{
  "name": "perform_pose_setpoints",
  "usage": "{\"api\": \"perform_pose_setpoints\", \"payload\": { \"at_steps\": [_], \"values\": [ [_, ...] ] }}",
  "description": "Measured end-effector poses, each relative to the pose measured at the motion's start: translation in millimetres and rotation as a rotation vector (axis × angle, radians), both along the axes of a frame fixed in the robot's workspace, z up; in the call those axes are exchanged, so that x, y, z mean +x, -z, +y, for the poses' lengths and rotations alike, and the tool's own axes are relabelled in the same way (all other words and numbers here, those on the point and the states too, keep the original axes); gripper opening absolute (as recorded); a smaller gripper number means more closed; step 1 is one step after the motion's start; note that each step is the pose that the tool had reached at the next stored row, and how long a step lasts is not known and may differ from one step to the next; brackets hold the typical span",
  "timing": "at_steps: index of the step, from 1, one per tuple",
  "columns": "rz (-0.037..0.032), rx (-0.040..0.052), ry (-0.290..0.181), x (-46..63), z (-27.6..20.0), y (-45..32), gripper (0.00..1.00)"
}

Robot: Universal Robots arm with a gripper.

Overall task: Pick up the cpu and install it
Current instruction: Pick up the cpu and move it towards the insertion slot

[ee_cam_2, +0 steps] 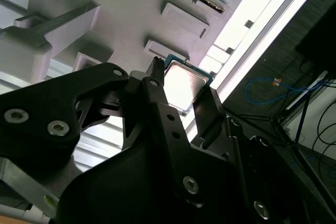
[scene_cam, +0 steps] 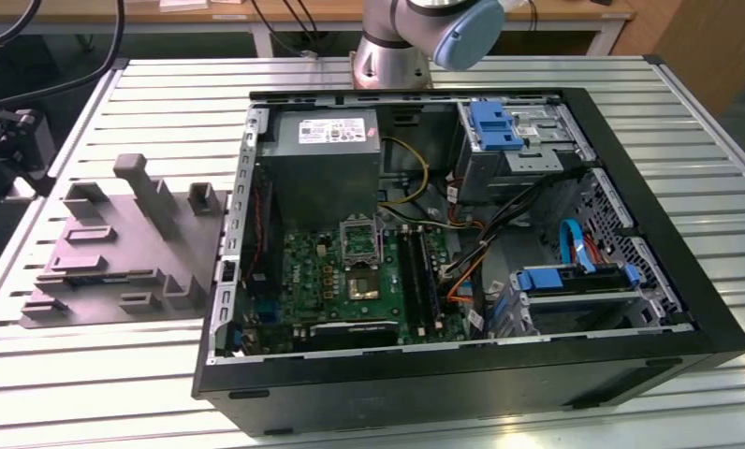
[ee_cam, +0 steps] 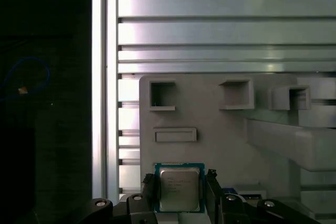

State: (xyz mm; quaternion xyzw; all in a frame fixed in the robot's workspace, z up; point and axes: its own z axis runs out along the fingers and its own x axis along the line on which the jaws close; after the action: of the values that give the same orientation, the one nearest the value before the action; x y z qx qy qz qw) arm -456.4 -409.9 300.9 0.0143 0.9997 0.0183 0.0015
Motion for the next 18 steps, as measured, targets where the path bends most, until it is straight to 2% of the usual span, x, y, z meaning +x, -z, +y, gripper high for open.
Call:
{"api": "perform_pose_setpoints", "payload": {
  "at_steps": [7, 8, 9, 11, 18],
  "values": [
    [0.0, 0.0, 0.0, 0.0, 0.0, -1.8, 0.47],
    [0.0, -0.0001, 0.0, 0.0, 0.0, -9.2, 0.47],
    [0.0001, -0.0375, 0.0, 0.0, 0.0, -9.3, 0.47],
    [0.0001, -0.0533, 0.0, 0.0, 0.0, -9.3, 0.47],
    [0.0007, -0.056, 0.0, -1.7, 0.0, -12.9, 0.47]
  ]
}}
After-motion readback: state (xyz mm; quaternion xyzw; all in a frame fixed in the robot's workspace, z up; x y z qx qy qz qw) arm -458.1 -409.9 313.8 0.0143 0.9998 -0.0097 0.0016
